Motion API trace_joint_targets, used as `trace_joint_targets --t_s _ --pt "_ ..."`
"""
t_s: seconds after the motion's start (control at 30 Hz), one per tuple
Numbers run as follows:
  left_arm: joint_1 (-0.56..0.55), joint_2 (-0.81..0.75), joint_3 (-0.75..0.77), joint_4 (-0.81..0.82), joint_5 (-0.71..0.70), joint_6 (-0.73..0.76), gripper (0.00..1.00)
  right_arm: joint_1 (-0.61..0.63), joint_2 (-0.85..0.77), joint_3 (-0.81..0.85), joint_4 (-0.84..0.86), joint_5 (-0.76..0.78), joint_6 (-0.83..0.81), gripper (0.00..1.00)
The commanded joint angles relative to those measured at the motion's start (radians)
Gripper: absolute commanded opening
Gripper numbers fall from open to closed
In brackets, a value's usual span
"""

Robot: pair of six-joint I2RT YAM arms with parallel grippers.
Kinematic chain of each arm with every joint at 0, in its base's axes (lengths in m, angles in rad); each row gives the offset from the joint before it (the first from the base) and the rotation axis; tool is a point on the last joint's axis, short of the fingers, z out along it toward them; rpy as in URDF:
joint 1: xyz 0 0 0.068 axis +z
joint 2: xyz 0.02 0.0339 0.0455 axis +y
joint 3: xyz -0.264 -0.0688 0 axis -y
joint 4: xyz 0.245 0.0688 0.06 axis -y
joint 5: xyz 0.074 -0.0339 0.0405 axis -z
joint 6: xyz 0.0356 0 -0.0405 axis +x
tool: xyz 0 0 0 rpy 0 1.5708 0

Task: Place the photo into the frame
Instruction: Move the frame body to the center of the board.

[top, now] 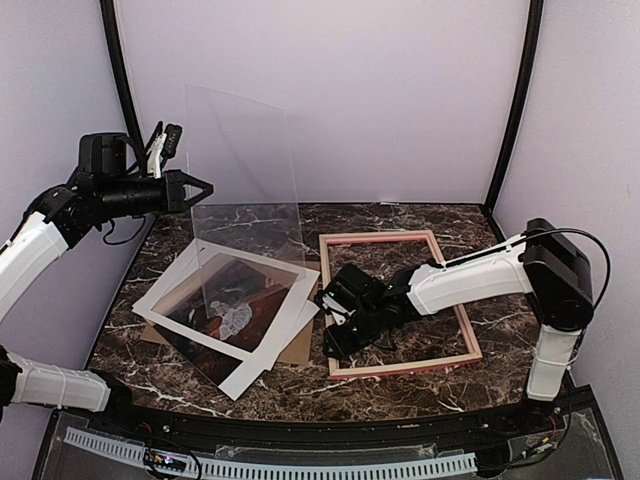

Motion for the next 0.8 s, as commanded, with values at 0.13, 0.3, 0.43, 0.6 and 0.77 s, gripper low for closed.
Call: trace_joint_targets --t_s 0.13,0.3,0.43,0.6,0.77 --pt "-0.001 -0.01 -0.002 0.047 0.041 -0.032 0.0 0.019 0.031 0.003 -0.081 -0.012 -0.048 0.45" --pt "-0.001 0.0 -0.009 0.076 0.074 -0.055 0.0 0.019 0.023 0.015 -0.029 -0.082 -0.034 0.54" --pt "-0.001 0.003 -0.016 0.093 0.075 -0.061 0.0 0.019 0.023 0.024 0.015 -0.148 -0.021 0.57" --pt "-0.001 0.006 -0.017 0.097 0.081 -0.063 0.0 0.019 -0.001 0.018 0.045 -0.196 -0.021 0.63" --pt "-0.001 0.007 -0.018 0.111 0.099 -0.077 0.0 0.001 -0.065 -0.002 0.026 -0.152 -0.023 0.75"
